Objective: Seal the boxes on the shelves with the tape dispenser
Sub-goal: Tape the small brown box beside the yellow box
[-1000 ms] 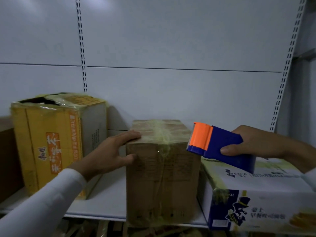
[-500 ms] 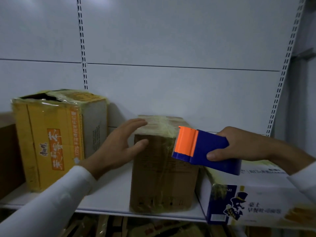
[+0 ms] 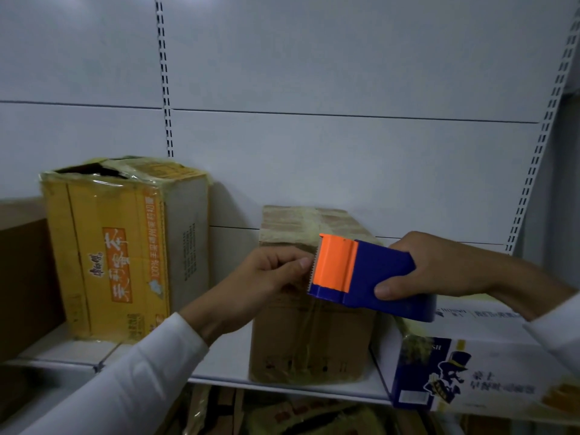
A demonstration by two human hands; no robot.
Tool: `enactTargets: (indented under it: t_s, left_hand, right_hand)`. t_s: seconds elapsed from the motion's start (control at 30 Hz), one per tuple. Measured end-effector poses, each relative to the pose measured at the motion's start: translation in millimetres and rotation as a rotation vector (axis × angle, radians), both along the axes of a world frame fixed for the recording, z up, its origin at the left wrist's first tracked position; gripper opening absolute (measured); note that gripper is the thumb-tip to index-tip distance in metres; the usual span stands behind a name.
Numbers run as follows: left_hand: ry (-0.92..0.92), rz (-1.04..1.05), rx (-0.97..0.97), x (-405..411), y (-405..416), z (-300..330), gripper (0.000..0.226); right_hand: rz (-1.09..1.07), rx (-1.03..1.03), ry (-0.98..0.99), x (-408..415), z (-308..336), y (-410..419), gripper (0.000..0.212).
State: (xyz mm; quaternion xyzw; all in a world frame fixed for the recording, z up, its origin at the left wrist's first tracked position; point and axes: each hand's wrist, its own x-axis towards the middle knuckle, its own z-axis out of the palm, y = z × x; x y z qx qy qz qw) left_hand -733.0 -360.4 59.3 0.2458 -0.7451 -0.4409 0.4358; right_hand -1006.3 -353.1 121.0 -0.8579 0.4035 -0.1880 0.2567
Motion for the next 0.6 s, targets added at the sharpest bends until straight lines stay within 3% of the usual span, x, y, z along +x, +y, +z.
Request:
enactTargets:
  t_s: [0.13,0.43,0.6]
  left_hand:
    - [0.007,-0.004,0.057,-5.5,5.7,-1.9,0.037]
    - [0.003,-0.056,0.092,-0.6,11.2,-2.0,0.033]
    - [0.062,-0.092,0.101,0.7,14.8,-3.8,0.032]
  right_hand:
    - [0.023,0.003,0.005,4.7,-3.5,-1.9,0.040]
    - [0.051,0.015,0.029,5.6,-3.8,-5.4,0.040]
    - [0.062,0.016,0.040,5.6,-5.2,-8.3,0.051]
